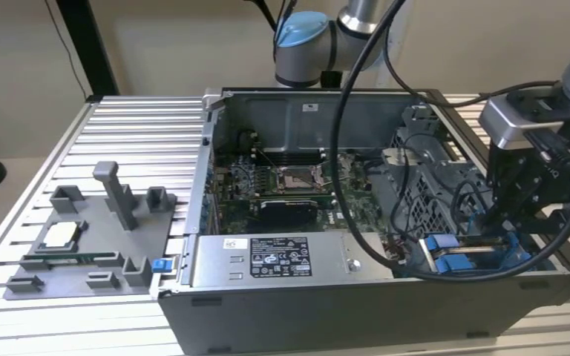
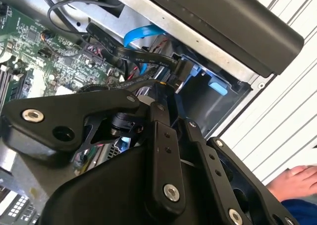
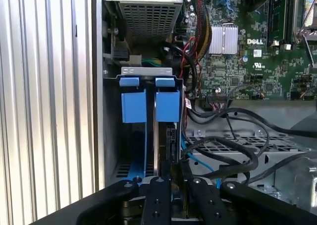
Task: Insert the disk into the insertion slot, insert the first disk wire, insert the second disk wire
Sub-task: 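Insert the first disk wire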
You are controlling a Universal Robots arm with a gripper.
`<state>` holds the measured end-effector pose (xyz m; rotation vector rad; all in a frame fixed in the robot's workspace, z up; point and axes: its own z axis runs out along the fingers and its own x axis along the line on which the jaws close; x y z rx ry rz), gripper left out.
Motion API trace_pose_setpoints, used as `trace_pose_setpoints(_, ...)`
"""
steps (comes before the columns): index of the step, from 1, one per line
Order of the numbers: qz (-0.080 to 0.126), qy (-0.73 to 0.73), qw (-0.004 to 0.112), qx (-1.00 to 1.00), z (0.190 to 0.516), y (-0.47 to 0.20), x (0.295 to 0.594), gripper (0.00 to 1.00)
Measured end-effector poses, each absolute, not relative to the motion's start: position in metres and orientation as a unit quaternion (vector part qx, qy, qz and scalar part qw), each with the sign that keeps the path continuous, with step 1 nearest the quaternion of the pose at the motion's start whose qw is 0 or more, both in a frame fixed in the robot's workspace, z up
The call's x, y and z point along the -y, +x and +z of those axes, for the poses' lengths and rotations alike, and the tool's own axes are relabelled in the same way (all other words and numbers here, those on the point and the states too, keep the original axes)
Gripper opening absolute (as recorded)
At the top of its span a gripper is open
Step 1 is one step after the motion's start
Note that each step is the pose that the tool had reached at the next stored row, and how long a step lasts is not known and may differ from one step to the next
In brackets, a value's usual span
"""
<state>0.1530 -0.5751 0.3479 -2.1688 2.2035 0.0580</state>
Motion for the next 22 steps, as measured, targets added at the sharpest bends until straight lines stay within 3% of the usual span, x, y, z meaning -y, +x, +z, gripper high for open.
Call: trace_pose_setpoints(22,0.021,-0.711,0.027,-0.702,0.3416,0.1547,0.575,0.0)
